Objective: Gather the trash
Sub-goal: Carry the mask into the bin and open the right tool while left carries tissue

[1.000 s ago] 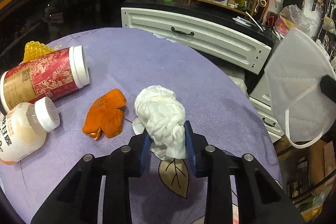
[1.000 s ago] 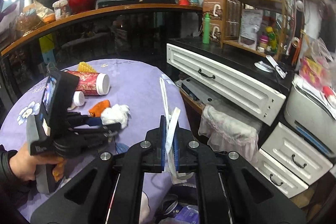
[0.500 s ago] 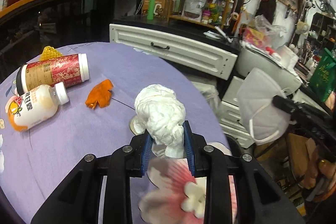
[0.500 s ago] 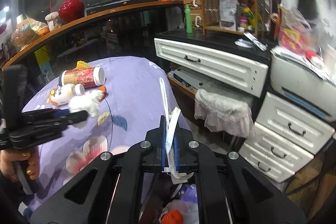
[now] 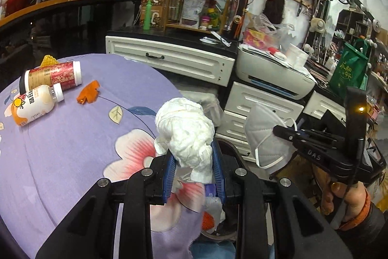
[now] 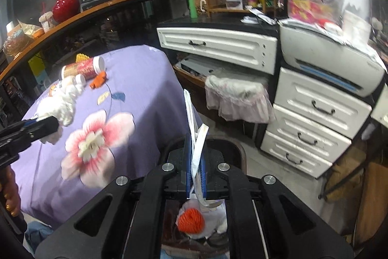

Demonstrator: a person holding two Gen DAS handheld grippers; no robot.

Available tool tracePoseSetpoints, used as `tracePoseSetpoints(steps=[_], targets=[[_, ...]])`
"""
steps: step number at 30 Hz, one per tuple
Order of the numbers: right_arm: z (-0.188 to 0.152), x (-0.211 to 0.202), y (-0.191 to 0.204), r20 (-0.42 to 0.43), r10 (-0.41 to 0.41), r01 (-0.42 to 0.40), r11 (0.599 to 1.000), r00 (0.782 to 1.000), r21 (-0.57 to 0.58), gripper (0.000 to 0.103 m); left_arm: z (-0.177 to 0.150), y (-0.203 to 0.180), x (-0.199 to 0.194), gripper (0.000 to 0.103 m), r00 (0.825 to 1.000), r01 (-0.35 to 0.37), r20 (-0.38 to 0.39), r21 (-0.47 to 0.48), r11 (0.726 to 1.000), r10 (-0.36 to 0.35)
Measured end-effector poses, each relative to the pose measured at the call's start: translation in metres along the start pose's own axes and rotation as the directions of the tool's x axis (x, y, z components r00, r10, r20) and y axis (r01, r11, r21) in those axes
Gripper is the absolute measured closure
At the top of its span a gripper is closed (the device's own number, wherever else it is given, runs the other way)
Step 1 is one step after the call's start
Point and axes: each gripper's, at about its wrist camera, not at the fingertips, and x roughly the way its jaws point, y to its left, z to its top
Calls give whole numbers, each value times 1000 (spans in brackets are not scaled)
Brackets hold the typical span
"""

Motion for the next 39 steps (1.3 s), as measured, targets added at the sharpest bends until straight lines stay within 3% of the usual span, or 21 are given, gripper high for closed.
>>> tracePoseSetpoints(steps=[12, 22, 23, 26, 39], targets=[[-66, 39, -17, -155, -6, 18, 997, 988, 75, 96, -29, -33, 0, 75, 998, 55, -26, -3, 999, -55], [-100, 88, -15, -279, 11, 16, 996, 960, 93, 94, -52, -51, 15, 75, 995, 59, -77, 17, 998, -58], [-102, 90, -15, -286, 6, 22, 995, 958, 94, 85, -54, -52, 15, 75, 995, 58, -79, 17, 998, -57], [-105, 84, -14, -258, -22, 48, 994, 966, 95, 29, -55, -53, 17, 75, 995, 58, -81, 17, 998, -56], [-111, 18, -32, -157, -186, 192, 981, 970, 28, 26, -75, -74, 46, 75, 983, 79, -168, 60, 995, -68]])
